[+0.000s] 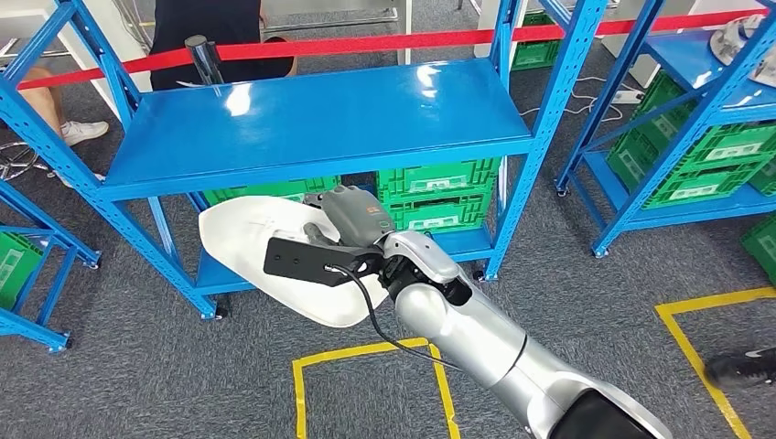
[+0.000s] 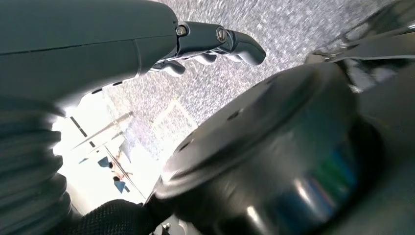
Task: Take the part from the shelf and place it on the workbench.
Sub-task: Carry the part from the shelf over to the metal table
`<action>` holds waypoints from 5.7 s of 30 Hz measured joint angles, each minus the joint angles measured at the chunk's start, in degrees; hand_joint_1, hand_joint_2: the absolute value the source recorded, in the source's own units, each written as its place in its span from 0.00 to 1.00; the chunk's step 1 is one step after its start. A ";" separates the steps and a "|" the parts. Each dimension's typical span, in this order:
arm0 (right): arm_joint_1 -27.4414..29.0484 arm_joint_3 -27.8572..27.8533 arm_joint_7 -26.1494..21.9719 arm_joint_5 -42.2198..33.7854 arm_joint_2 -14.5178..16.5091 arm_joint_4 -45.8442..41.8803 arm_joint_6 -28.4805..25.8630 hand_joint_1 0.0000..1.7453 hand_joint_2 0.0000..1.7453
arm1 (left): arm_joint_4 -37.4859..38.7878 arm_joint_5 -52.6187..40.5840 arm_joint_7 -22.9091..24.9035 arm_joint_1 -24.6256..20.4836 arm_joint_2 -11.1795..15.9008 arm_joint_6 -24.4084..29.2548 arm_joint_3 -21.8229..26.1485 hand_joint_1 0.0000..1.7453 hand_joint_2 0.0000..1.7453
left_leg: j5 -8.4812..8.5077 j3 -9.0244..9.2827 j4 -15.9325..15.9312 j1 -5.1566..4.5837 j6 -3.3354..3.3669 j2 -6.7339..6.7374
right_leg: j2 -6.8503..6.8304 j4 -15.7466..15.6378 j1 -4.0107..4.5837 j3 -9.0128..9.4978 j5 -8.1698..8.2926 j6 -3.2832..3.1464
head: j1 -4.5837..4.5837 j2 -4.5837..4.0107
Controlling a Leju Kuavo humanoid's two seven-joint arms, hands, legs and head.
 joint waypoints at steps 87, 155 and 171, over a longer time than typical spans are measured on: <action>-1.09 -0.58 -0.38 -2.21 -2.73 -0.69 3.08 1.00 1.00 | -0.22 -1.07 -4.47 -1.58 2.57 -4.46 0.02 0.00 1.00 | -0.01 3.03 -11.60 -0.37 1.49 -2.64 | 1.20 0.62 -0.64 2.49 -3.15 0.76 | 0.18 0.00; -1.71 -0.67 -0.04 -1.74 -1.64 1.44 5.12 1.00 1.00 | -0.27 -1.21 -4.51 -1.84 2.44 -4.54 0.15 0.00 1.00 | -2.60 -4.41 1.04 0.11 0.24 -0.41 | -2.14 -0.16 -0.35 3.61 -3.39 -0.22 | -0.79 0.00; -2.72 -0.69 0.43 -0.86 -1.95 1.17 5.20 1.00 1.00 | -0.34 -1.31 -4.09 -2.05 2.63 -6.14 0.10 0.00 1.00 | 2.74 1.88 -12.18 -0.31 3.49 -2.70 | 0.43 12.48 -0.45 -2.27 -7.91 2.24 | -0.50 0.00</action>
